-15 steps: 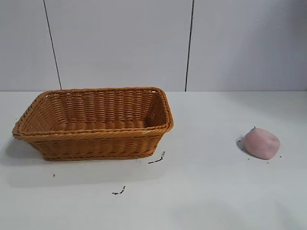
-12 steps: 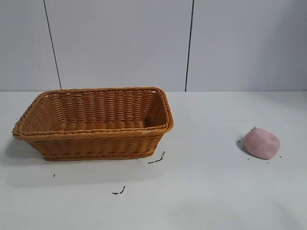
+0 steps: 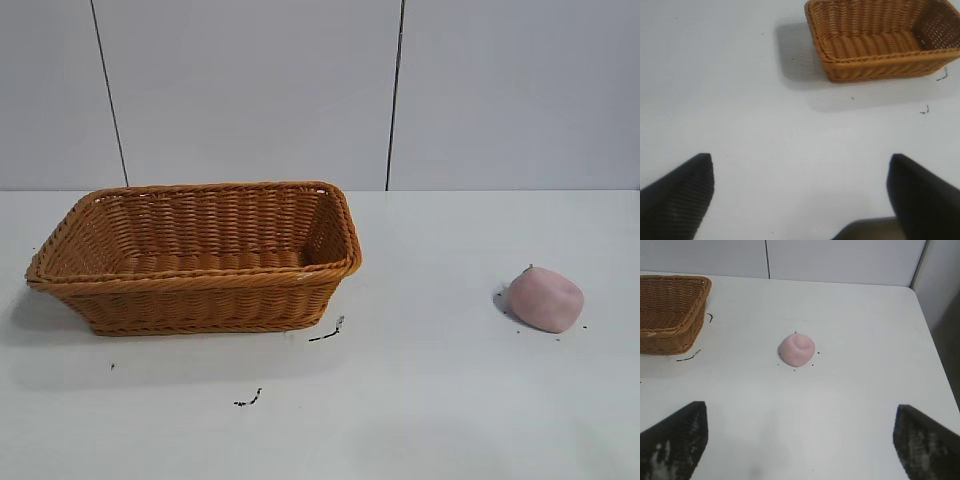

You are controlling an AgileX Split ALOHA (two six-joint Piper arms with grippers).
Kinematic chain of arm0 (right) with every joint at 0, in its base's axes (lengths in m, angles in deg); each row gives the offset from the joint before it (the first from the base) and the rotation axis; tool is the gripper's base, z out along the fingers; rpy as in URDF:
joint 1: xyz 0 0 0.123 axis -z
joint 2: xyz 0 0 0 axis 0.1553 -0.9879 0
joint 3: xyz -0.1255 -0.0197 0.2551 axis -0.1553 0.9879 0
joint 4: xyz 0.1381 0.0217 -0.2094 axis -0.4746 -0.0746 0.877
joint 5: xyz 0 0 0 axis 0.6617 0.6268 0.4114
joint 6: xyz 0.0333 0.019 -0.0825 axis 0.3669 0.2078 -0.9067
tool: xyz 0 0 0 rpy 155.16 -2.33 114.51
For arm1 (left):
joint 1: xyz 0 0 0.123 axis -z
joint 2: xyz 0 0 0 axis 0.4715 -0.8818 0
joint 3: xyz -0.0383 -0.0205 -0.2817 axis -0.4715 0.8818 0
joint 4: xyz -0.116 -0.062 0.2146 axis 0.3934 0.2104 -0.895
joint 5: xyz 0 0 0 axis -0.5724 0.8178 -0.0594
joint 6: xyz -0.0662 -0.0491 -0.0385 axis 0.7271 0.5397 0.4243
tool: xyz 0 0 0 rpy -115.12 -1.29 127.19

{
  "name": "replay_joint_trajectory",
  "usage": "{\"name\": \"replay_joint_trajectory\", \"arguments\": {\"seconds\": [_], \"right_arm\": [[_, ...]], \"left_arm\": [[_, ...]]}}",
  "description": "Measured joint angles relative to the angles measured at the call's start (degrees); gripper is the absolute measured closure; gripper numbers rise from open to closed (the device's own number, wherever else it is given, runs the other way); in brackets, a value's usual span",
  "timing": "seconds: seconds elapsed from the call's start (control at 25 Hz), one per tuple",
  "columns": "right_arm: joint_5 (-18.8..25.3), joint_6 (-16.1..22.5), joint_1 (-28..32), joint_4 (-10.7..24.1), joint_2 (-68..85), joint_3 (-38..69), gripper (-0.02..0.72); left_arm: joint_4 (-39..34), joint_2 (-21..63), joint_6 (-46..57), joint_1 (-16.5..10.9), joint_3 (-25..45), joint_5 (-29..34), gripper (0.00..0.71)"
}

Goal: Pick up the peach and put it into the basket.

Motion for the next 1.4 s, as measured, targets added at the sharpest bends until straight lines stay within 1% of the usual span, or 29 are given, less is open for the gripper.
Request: {"name": "replay_joint_trajectory", "arguments": {"seconds": [0.56,0.68,0.88,0.96,1.04,1.12,1.24,1.4], "right_arm": [[-0.9,0.0,0.0,0.1,-51.4,-24.2,0.014],[-0.4,0.0,0.0,0.1,-62.1,-29.3,0.014],[0.2,0.0,0.0,1.4,-78.8,-36.9,0.014],[-0.1,0.0,0.0,1.1,-84.1,-39.9,0.014],[-0.5,0.0,0.0,-0.2,-89.0,-42.0,0.014],[-1.3,0.1,0.0,-1.4,-92.4,-43.3,0.014],[-3.7,0.1,0.0,-1.7,-96.1,-43.6,0.014],[-9.0,0.4,0.0,-1.8,-99.9,-43.7,0.014]], "left_arm": [[0.0,0.0,0.0,0.0,0.0,0.0,0.018],[0.0,0.0,0.0,0.0,0.0,0.0,0.018],[0.0,0.0,0.0,0.0,0.0,0.0,0.018],[0.0,0.0,0.0,0.0,0.0,0.0,0.018],[0.0,0.0,0.0,0.0,0.0,0.0,0.018],[0.0,0.0,0.0,0.0,0.0,0.0,0.018],[0.0,0.0,0.0,0.0,0.0,0.0,0.018],[0.0,0.0,0.0,0.0,0.0,0.0,0.018]]}}
